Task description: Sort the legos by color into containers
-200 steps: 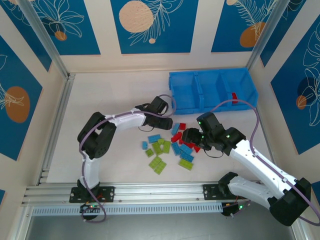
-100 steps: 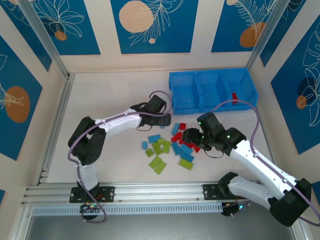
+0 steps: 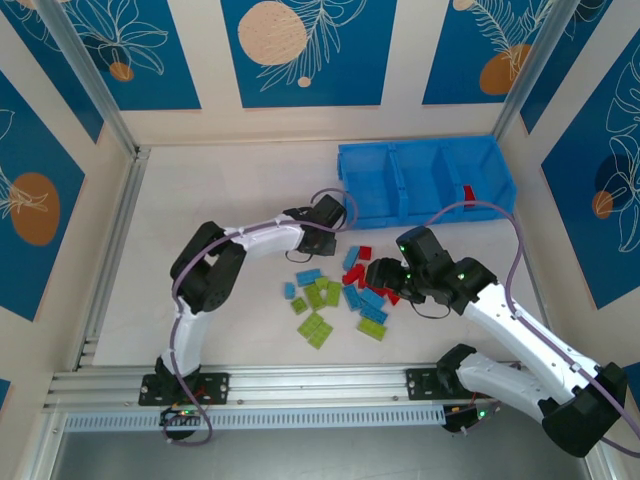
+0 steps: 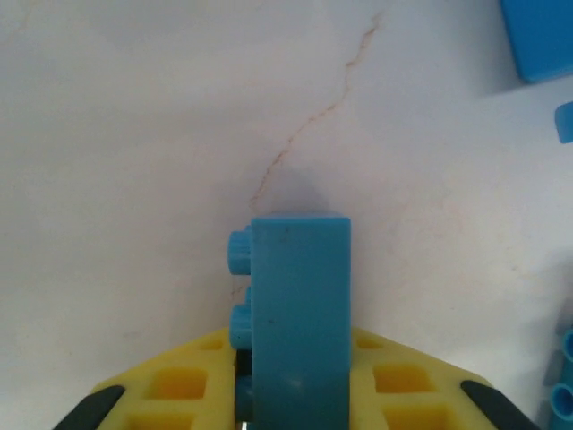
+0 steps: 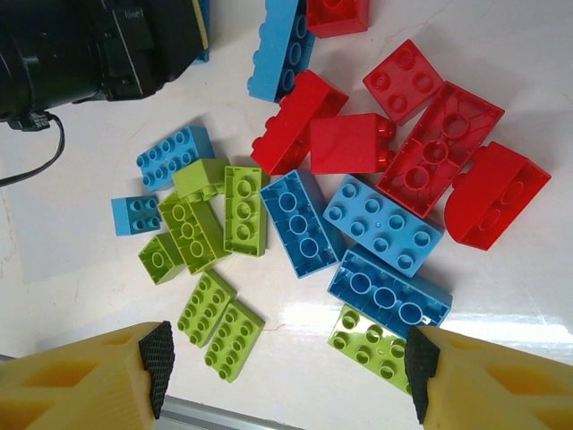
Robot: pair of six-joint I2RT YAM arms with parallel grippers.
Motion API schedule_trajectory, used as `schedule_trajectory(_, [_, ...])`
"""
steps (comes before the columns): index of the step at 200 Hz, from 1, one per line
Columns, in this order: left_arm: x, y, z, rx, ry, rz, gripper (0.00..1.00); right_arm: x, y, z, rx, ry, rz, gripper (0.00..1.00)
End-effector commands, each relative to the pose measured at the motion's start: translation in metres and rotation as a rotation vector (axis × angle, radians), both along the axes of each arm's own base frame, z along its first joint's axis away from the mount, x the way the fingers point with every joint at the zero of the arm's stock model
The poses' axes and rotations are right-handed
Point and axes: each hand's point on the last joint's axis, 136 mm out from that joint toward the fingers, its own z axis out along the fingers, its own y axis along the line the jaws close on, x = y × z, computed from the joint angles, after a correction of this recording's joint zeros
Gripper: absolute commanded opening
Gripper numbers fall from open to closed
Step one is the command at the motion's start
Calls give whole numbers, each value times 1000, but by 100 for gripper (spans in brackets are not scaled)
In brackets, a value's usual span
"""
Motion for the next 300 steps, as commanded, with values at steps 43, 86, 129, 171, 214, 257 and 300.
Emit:
schedule_trajectory(43, [-13, -28, 193, -200, -341, -120, 17, 4, -8, 31, 25, -86, -60, 71])
schedule_trajectory(86, [45, -74, 223, -140, -519, -178, 15, -1, -19, 42, 45, -129, -110, 71])
schedule_trajectory(129, [96, -132, 211, -127, -601, -290, 18, -12, -32, 45, 49, -141, -139, 71])
schedule_trajectory(171, [110, -162, 175, -165, -571, -330, 29, -15, -36, 45, 50, -149, -149, 71])
schedule_trajectory(214, [107, -161, 174, -183, -546, -310, 40, -15, -36, 49, 50, -158, -144, 71])
schedule_trajectory(257, [71, -134, 253, -288, -551, -303, 40, -13, -36, 44, 42, -158, -148, 72])
schedule_trajectory(300, [-23, -64, 314, -425, -626, -378, 40, -6, -10, 26, 3, -79, -55, 72])
